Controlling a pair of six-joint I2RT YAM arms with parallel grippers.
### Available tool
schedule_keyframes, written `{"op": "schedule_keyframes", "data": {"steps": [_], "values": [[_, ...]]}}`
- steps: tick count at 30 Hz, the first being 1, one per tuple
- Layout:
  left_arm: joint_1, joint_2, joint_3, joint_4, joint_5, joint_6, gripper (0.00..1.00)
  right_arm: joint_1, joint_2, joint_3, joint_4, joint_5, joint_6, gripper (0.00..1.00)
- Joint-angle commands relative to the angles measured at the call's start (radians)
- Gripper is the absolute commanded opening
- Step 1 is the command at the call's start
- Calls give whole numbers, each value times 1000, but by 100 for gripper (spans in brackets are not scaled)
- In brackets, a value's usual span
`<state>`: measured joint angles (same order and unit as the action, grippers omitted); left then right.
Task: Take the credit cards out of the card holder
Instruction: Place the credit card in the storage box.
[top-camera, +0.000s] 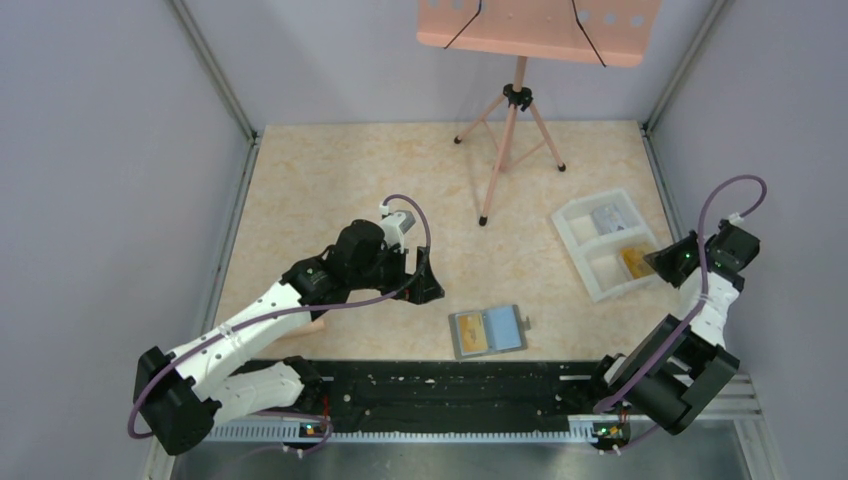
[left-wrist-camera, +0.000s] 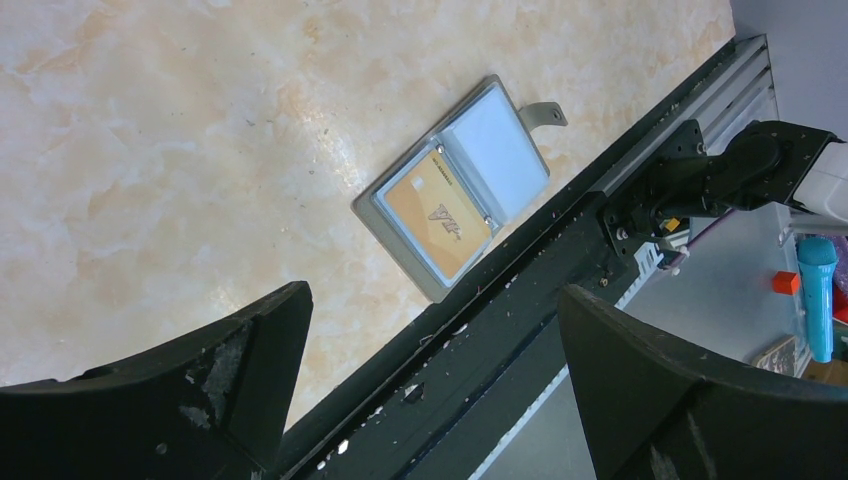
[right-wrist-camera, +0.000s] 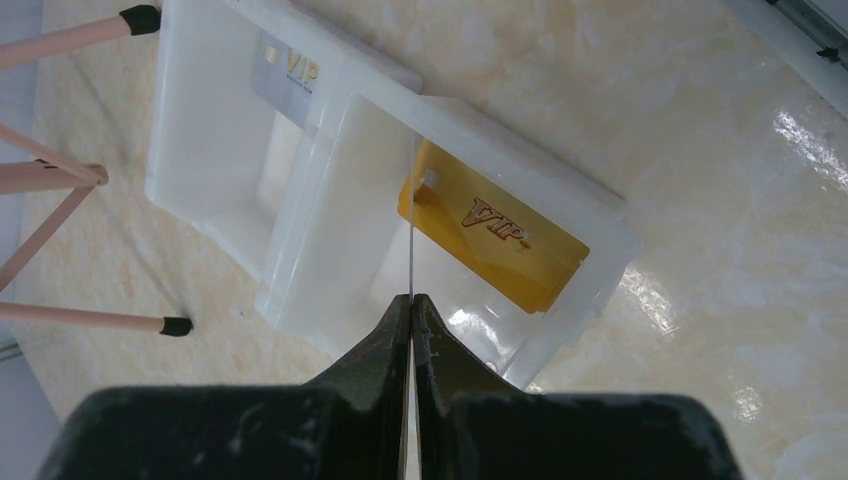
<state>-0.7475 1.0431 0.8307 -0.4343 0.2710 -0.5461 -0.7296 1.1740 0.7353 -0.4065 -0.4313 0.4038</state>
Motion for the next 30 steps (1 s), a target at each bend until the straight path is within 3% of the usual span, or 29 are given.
{"op": "schedule_keyframes", "data": {"steps": [1,19,25,30], "values": [[2,-1,9,15,-12,18,98,-12,6,-26,58,25,21,0],[2,2,20,5,-22,19,98,-11,-1,-71,103,86,85,4],[2,6,22,3,-19,17,98,-11,-28,-52,57,139,100,13],[2,-1,20,0,-26,15,98,-11,-42,-7,10,163,119,14]]}}
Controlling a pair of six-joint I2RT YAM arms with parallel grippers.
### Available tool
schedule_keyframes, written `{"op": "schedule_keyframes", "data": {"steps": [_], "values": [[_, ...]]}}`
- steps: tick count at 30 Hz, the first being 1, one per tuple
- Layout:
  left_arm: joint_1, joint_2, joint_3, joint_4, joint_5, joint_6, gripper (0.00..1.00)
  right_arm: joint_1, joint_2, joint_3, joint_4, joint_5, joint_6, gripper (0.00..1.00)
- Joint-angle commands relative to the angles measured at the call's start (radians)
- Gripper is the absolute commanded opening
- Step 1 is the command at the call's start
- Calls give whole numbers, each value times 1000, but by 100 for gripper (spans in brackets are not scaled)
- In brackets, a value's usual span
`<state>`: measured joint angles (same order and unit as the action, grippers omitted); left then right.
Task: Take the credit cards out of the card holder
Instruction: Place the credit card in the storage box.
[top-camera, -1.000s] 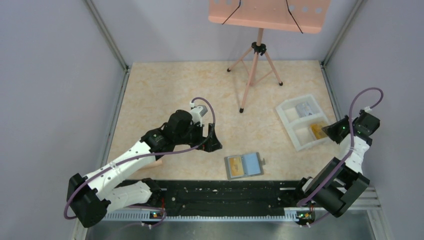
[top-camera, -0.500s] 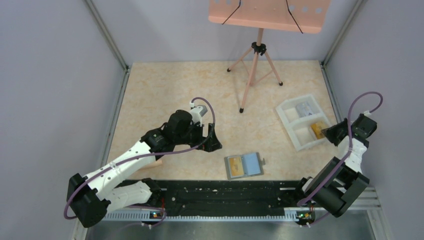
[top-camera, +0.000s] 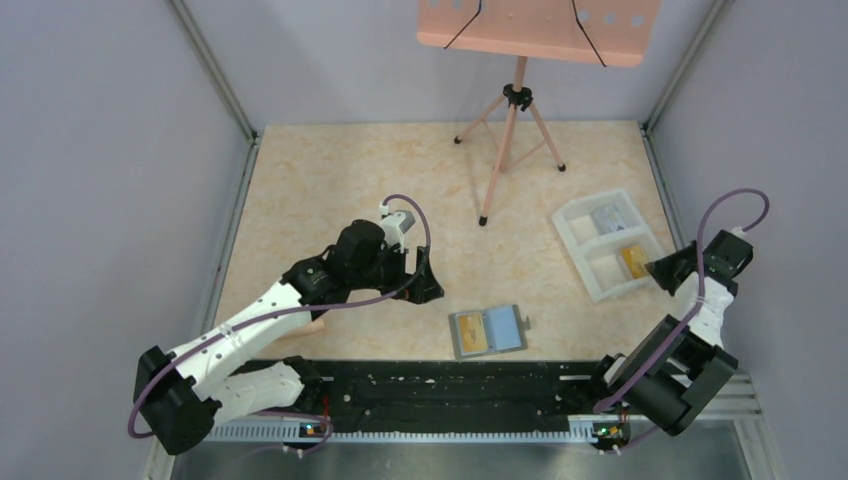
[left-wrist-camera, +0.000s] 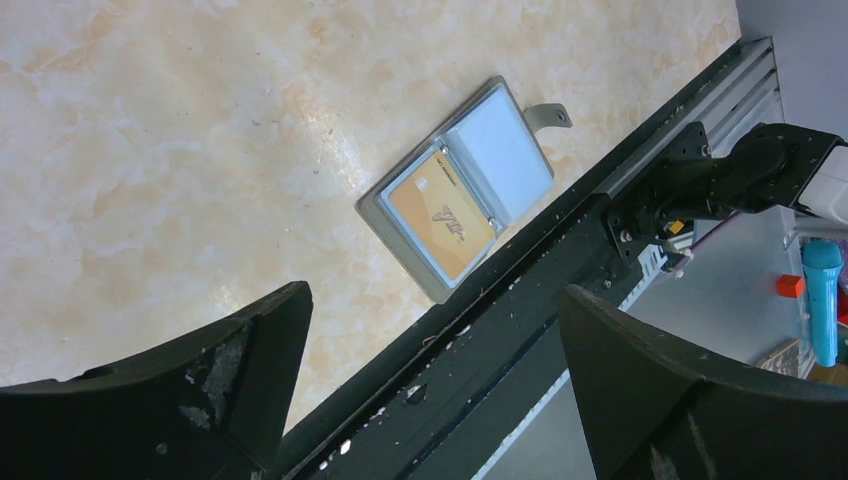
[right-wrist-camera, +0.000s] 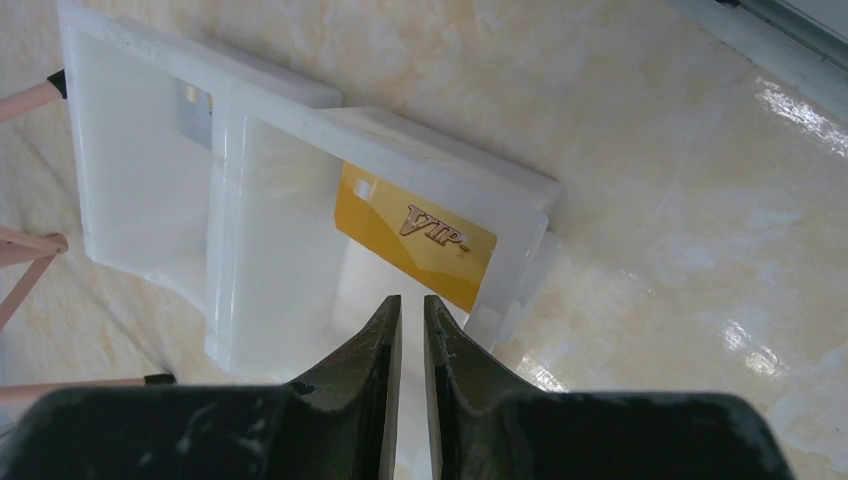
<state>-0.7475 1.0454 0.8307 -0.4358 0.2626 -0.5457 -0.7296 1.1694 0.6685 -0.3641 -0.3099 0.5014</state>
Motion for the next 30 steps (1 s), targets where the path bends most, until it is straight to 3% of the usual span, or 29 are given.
{"op": "schedule_keyframes", "data": {"steps": [1,11,14,24,30], "values": [[2,-4,20,1,-19,15,98,-12,-40,72,-47,47,25,14],[2,-13,4,-4,-29,-3,99,-7,-85,215,-173,-3,27,16],[2,-8,-19,24,-8,-21,97,44,-97,247,-212,-16,22,17],[2,73,-61,51,75,-72,93,464,-218,191,-248,52,82,21],[2,140,-184,250,221,-193,83,773,-318,40,-182,45,167,23]]}}
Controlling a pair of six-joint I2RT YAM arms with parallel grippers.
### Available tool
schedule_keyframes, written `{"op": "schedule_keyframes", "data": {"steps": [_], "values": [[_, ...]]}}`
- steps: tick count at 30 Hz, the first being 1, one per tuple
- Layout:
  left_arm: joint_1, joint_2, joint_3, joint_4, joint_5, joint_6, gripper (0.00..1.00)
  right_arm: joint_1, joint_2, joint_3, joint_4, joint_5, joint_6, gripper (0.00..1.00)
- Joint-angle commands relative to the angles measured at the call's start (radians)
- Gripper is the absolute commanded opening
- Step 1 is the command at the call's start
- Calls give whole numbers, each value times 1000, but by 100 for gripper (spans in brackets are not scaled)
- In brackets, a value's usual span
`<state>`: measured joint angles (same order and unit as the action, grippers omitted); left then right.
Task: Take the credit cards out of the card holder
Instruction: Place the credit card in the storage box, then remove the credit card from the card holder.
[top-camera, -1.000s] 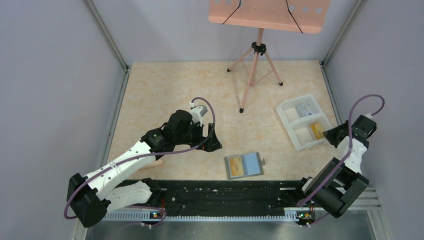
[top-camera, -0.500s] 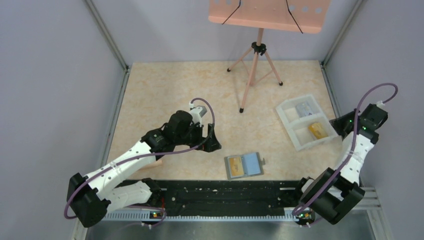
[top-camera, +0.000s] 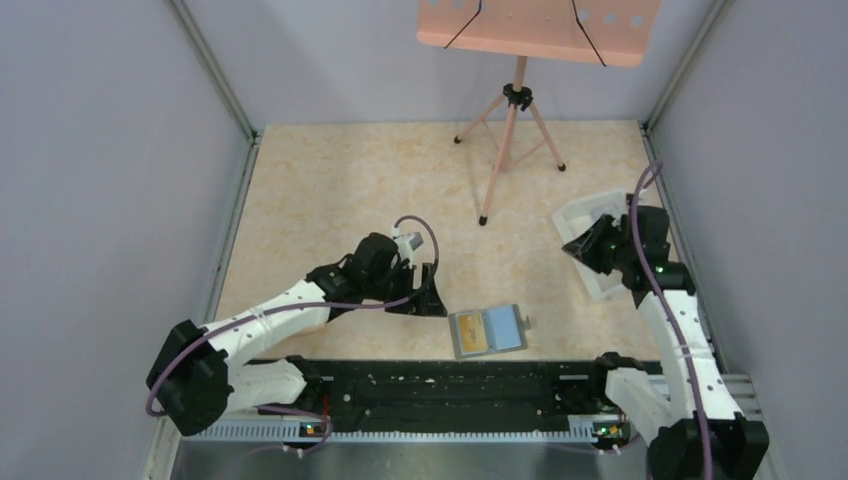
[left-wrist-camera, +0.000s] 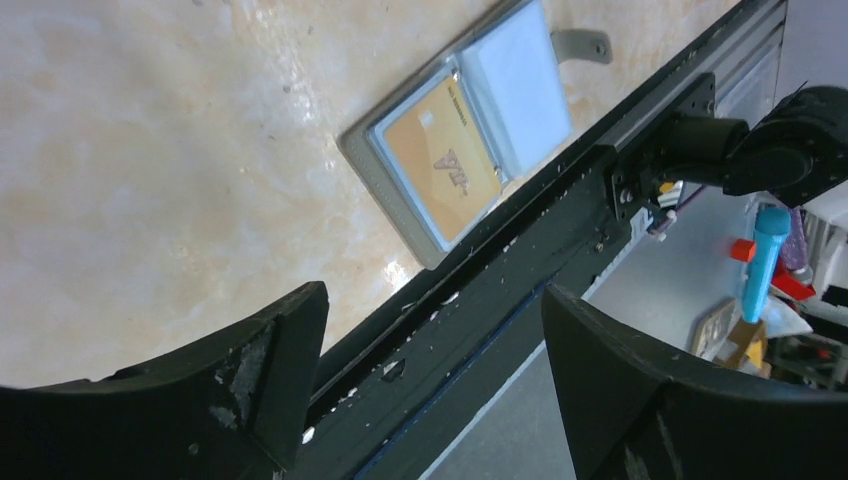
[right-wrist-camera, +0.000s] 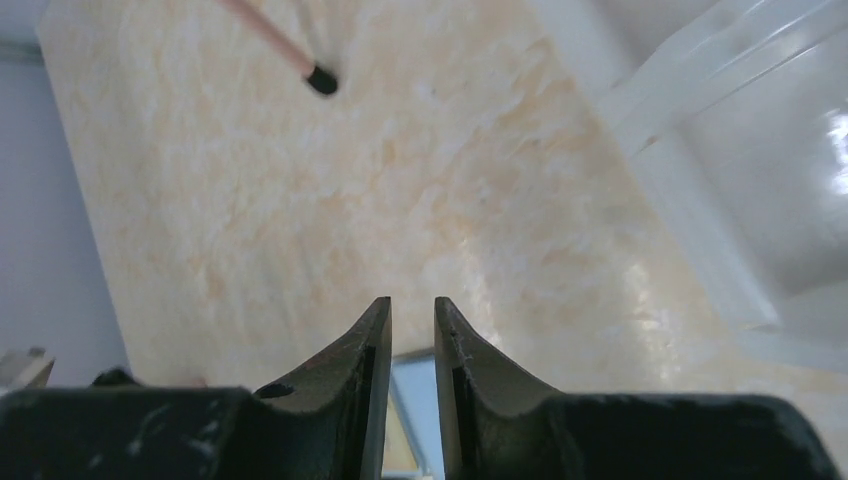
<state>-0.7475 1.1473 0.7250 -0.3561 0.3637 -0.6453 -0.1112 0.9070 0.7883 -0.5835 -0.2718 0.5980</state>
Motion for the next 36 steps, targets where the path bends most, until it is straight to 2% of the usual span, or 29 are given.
{"op": "schedule_keyframes", "data": {"steps": [1,8,12,17,20,25,36], "values": [[2,51,-95,210,140,-117,81,206,-72,-107,51,2,85,23],[-8,142,-174,429,187,-194,69,478,-164,-328,218,-76,172,23],[-22,219,-209,615,233,-261,55,592,-188,-434,368,-105,246,23],[-46,339,-190,735,229,-294,32,667,-181,-507,457,-99,266,24],[-50,399,-180,786,227,-317,25,669,-175,-540,488,-119,263,25],[-61,461,-167,790,206,-320,18,684,-167,-593,554,-134,275,25],[-87,535,-169,785,171,-307,14,713,-68,-638,694,-147,280,25]]}}
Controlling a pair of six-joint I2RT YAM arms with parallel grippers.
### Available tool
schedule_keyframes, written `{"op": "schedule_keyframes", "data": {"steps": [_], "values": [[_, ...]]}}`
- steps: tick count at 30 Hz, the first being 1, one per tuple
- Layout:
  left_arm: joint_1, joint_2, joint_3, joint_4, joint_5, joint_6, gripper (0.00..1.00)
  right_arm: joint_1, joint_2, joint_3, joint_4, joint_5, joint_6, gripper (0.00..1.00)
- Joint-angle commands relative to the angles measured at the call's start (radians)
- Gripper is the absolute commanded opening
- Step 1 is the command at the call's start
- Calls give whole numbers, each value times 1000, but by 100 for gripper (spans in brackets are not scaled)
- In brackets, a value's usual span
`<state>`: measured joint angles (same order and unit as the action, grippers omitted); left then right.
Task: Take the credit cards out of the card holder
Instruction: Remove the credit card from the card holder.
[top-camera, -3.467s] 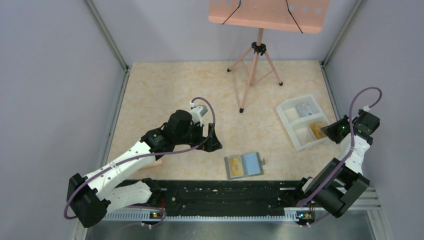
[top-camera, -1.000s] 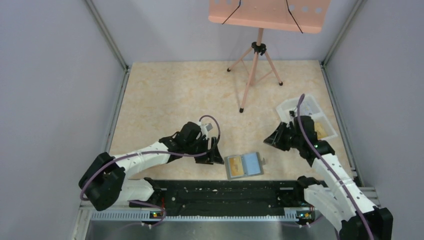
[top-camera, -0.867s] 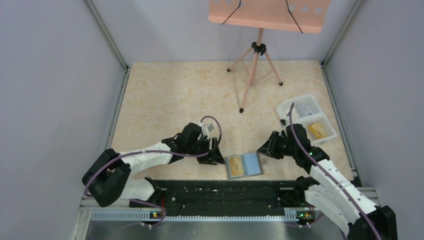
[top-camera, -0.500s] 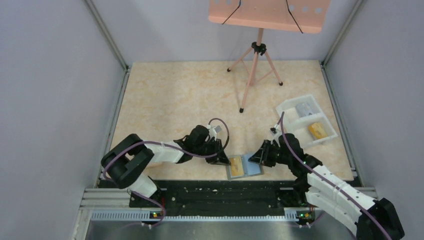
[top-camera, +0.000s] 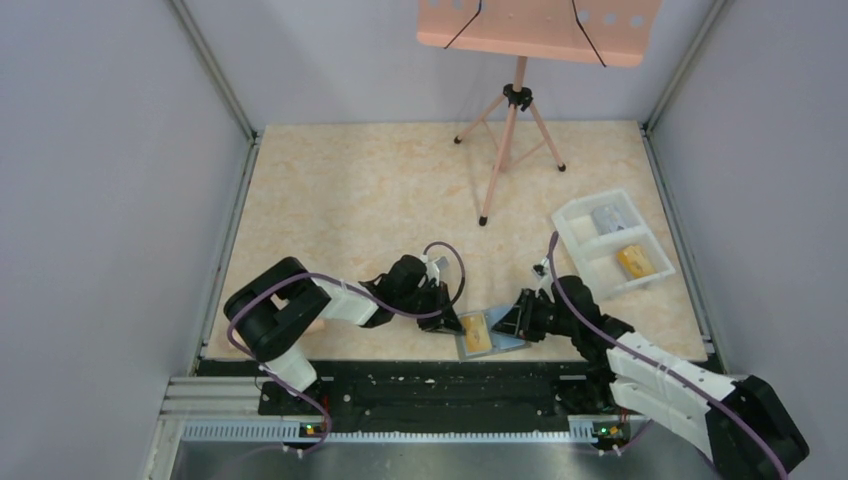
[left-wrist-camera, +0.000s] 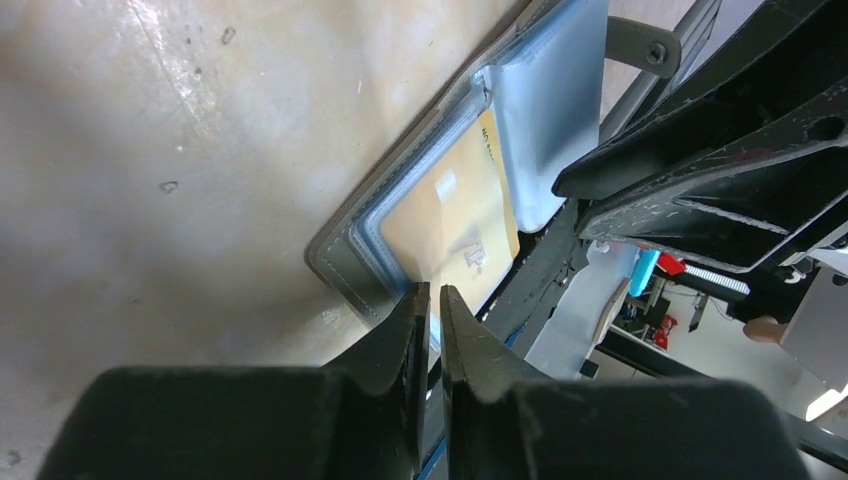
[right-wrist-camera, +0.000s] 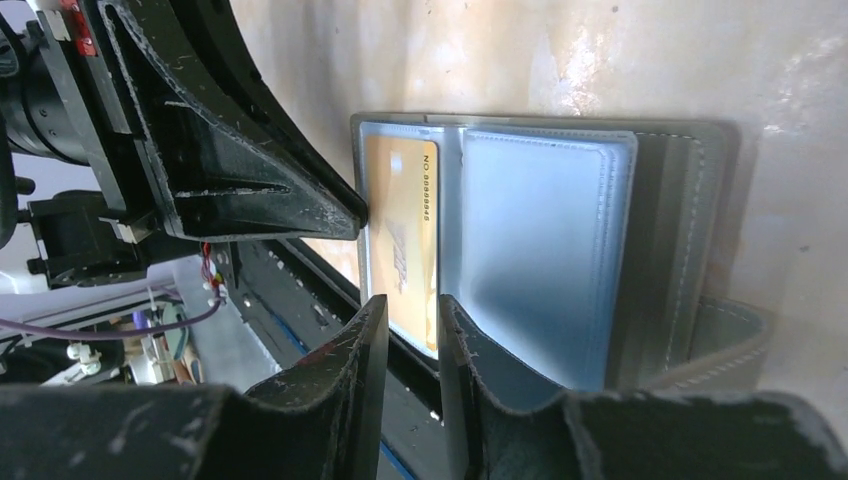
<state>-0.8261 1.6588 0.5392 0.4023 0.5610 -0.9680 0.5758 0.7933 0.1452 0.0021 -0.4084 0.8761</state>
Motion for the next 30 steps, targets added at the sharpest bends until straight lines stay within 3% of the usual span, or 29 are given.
{"op": "schedule_keyframes", "data": {"steps": [1,30], "values": [[-9,24,16,28,-26,15,14,30,61,6,120,-7,3,25],[-15,11,-1,28,-32,27,13,95,257,-11,307,57,42,25]]}}
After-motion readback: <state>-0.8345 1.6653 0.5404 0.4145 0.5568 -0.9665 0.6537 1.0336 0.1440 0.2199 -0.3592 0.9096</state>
